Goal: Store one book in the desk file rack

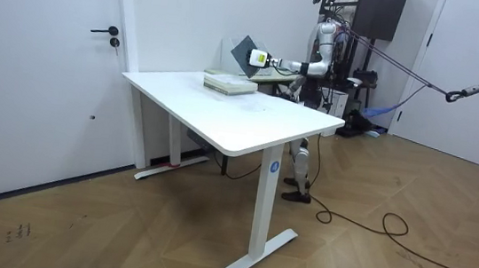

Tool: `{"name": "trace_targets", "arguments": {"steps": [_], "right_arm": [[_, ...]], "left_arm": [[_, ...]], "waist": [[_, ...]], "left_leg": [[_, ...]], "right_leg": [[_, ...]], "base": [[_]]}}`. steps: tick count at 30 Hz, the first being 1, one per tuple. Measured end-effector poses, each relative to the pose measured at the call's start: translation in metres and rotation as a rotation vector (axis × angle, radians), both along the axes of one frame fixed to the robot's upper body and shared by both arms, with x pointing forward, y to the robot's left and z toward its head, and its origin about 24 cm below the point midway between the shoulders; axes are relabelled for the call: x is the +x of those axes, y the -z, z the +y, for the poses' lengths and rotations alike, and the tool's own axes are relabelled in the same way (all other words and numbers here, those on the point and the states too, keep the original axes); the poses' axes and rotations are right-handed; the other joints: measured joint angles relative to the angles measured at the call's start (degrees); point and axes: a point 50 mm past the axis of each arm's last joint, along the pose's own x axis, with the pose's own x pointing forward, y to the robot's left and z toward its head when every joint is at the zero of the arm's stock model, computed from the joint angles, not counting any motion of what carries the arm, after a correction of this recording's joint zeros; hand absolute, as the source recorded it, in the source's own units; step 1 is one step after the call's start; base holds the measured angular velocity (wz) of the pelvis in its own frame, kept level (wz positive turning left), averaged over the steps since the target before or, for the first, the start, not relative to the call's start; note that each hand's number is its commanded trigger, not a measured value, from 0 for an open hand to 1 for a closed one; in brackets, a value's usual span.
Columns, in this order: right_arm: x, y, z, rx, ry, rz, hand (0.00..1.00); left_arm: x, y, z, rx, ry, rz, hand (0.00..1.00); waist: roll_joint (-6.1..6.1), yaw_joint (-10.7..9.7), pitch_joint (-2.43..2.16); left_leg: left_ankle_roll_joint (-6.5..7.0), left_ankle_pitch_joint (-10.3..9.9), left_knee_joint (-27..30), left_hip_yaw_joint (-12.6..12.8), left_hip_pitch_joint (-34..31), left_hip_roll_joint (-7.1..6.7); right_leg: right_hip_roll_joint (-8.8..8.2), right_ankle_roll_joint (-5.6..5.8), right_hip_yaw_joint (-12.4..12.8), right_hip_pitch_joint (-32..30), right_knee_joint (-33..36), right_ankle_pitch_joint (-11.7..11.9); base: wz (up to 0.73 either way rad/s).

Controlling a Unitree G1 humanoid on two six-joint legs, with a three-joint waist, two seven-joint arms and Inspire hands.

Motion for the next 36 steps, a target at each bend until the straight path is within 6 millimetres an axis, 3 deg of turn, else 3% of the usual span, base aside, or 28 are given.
{"name": "trace_targets", "arguments": {"steps": [6, 12, 20, 27, 31, 36], "right_arm": [[0.037, -0.034, 0.017, 0.169, -0.002, -0.233, 0.0], [0.054, -0.066, 0.03, 0.247, -0.098, -0.398, 0.0], [0.066, -0.09, 0.037, 0.364, -0.135, -0.498, 0.0], [0.078, -0.128, 0.042, 0.637, -0.116, -0.645, 0.0], [0.079, -0.138, 0.042, 0.724, -0.143, -0.655, 0.0], [0.082, -0.163, 0.041, 0.857, -0.184, -0.734, 0.0]], "left_arm": [[0.0, -0.006, -0.003, -0.104, 0.081, -0.037, 1.0], [-0.001, -0.006, -0.001, -0.266, 0.189, -0.015, 1.0], [-0.003, -0.005, -0.001, -0.428, 0.321, 0.002, 1.0], [-0.004, 0.01, 0.002, -0.576, 0.4, 0.067, 1.0], [-0.005, 0.007, 0.005, -0.588, 0.454, 0.056, 1.0], [-0.007, 0.008, 0.003, -0.57, 0.578, 0.089, 1.0]], "waist": [[0.47, 1.03, 0.15], [0.46, 1.42, 0.54], [0.49, 2.11, 0.5], [0.55, 2.66, 0.47], [0.62, 2.58, 0.4], [0.93, 2.38, 0.34]], "left_leg": [[0.0, 0.0, -0.15, 0.5, 0.78, 0.07], [0.02, -0.01, 0.16, 0.43, 0.75, 0.1], [0.04, -0.06, 0.38, 1.39, 0.6, 0.29], [0.04, -0.07, 0.55, 1.32, 0.24, 0.36], [0.07, -0.11, 0.98, 1.31, -0.83, 0.36], [0.1, -0.14, 1.85, 1.29, -1.66, 0.43]], "right_leg": [[0.04, 0.01, 0.48, 0.19, 0.53, 0.0], [-0.02, 0.11, 0.05, 0.12, 1.15, 0.14], [0.08, 0.12, 1.13, -0.66, 2.03, 0.14], [-0.02, 0.1, 0.79, -1.19, 2.21, 0.17], [-0.12, 0.11, 0.55, -1.96, 2.97, 0.16], [-0.26, 0.08, -0.35, -2.03, 2.98, 0.2]], "base": [[-0.07], [0.0], [-0.05], [-0.04], [0.01], [0.07]]}}
